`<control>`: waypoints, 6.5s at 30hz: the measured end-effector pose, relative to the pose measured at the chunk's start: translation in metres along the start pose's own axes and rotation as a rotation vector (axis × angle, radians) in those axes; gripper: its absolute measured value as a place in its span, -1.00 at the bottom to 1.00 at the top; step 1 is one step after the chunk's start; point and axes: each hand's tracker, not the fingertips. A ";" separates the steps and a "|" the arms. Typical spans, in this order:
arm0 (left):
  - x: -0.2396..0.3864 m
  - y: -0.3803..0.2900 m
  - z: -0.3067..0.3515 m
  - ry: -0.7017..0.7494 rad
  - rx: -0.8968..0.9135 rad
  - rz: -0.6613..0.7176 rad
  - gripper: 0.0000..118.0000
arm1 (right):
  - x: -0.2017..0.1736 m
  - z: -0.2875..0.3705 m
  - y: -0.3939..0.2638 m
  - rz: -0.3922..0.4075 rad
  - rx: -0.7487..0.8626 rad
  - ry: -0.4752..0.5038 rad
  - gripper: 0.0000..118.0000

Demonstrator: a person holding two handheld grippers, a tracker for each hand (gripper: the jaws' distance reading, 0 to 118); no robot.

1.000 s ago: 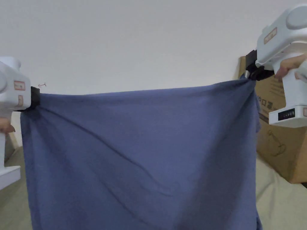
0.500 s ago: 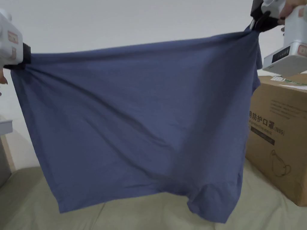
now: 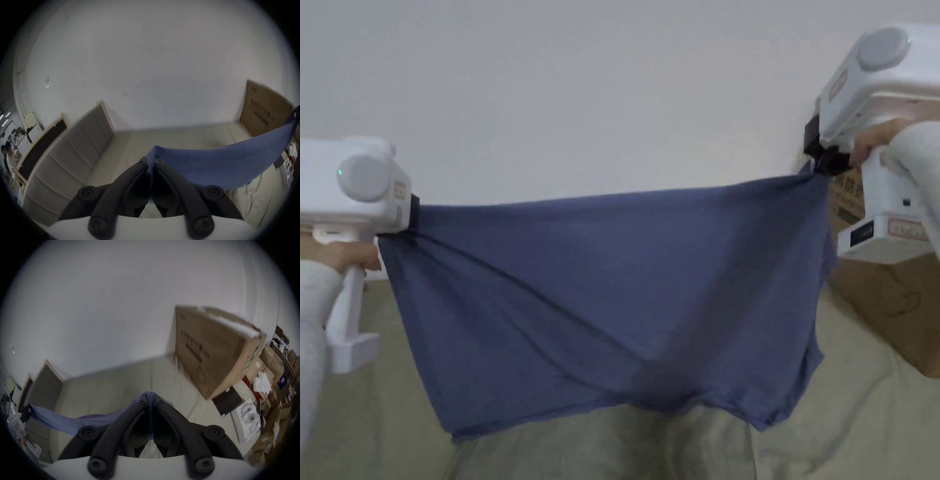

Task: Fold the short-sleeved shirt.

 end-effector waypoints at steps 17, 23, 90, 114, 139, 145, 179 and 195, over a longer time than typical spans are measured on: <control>0.004 -0.274 -0.077 -0.124 -0.407 0.075 -0.96 | 0.068 -0.150 -0.275 0.014 -0.435 -0.030 -0.96; -0.026 -0.315 0.022 -0.150 -0.336 0.128 -0.96 | 0.101 -0.050 -0.353 0.041 -0.416 0.051 -0.96; -0.054 -0.469 0.177 -0.170 -0.439 0.167 -0.90 | 0.129 0.061 -0.558 0.057 -0.397 0.032 -0.87; -0.027 -0.370 0.036 -0.105 -0.433 -0.066 0.55 | 0.088 -0.058 -0.418 -0.010 -0.451 -0.047 0.70; -0.068 -0.441 0.076 -0.225 -0.448 0.378 -0.02 | 0.145 0.071 -0.515 -0.236 -0.369 0.052 -1.00; -0.034 -0.442 0.081 -0.131 -0.471 0.191 -0.59 | 0.152 0.043 -0.506 -0.228 -0.368 0.041 -0.10; -0.076 -0.475 0.166 -0.234 -0.550 0.148 -0.17 | 0.175 0.075 -0.555 -0.306 -0.413 -0.041 0.53; -0.049 -0.393 0.114 -0.310 -0.408 0.251 -1.00 | 0.096 0.048 -0.453 -0.067 -0.274 0.062 -1.00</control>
